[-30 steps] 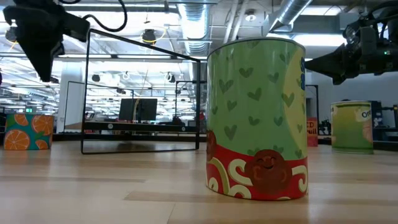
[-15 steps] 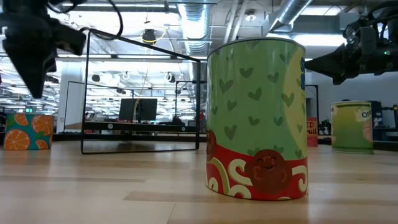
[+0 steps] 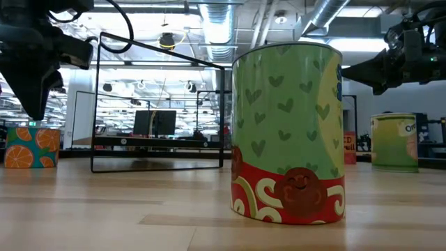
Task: Pick and place cans onto a shelf
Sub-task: Put the small canned oranges on the shelf
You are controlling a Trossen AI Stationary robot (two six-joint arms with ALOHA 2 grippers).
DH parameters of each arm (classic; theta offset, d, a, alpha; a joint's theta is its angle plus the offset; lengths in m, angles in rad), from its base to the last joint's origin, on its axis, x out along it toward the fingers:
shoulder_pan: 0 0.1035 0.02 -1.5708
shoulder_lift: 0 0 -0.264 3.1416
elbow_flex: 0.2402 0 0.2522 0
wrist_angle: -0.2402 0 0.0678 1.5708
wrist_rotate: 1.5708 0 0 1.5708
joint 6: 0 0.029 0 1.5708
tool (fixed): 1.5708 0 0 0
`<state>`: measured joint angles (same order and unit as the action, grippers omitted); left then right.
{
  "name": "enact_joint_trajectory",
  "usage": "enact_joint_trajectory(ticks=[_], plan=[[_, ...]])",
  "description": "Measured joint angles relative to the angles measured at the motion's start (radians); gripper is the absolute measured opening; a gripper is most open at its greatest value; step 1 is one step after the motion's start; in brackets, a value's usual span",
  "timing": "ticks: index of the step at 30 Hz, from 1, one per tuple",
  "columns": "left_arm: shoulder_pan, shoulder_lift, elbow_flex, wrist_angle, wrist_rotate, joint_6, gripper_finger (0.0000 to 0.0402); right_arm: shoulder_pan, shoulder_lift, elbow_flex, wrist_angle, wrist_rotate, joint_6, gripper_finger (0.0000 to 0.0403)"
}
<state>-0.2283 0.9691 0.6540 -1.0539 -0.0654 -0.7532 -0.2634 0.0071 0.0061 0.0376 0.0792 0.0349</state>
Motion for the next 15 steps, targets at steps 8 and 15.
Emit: enact_joint_trajectory(ticks=[8,15], plan=[[-0.031,0.001,0.0,0.024,-0.044,0.001,0.0126,0.0,0.0,0.0,0.0,0.0,0.0,0.0037],[-0.064,0.063,-0.002,0.015,-0.045,0.016,0.0126,0.0,0.0,0.0,0.0,0.0,0.0,0.0037]])
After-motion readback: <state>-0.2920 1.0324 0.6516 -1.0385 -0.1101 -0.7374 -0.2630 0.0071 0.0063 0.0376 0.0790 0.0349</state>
